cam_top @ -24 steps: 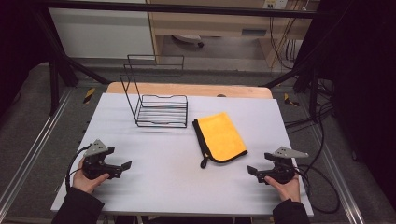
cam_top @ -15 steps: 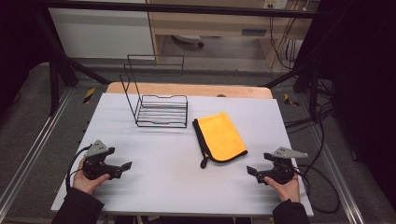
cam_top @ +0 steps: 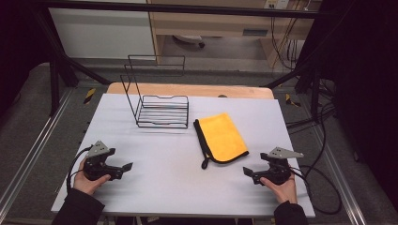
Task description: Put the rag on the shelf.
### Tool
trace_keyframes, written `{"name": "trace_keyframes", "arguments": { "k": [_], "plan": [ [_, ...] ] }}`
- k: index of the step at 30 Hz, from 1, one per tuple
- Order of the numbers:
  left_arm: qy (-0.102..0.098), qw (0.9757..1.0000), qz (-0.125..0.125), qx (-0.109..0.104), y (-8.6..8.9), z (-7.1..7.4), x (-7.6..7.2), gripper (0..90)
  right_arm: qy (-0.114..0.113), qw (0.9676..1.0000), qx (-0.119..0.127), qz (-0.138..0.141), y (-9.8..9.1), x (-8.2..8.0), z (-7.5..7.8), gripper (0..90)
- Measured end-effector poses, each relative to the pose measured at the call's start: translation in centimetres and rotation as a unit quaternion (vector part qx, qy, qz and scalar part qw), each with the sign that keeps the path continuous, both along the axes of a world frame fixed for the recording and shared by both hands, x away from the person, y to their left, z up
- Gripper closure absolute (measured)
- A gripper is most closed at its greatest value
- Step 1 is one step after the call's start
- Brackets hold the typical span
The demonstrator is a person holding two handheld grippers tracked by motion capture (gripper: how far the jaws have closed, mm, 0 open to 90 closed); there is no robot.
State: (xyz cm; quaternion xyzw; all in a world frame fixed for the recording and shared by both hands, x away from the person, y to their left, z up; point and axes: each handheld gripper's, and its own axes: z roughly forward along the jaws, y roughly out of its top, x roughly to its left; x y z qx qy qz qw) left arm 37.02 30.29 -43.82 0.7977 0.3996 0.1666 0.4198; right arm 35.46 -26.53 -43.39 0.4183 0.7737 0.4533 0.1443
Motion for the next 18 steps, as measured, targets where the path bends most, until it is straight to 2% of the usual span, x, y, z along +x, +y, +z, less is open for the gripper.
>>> {"name": "trace_keyframes", "arguments": {
  "k": [5,10,18],
  "plan": [
    [0.001,1.0000,0.001,0.001,0.1,0.0,0.0,2.9,0.000,1.0000,-0.004,0.003,0.6,0.1,0.0,1.5],
    [0.001,1.0000,0.002,0.001,0.0,0.0,0.0,2.9,0.005,0.9998,-0.017,0.009,1.9,0.3,0.0,1.6],
    [0.000,1.0000,0.004,0.001,0.0,0.0,0.0,2.9,0.000,0.9993,-0.028,0.023,4.1,0.6,0.2,3.3]
  ]
}}
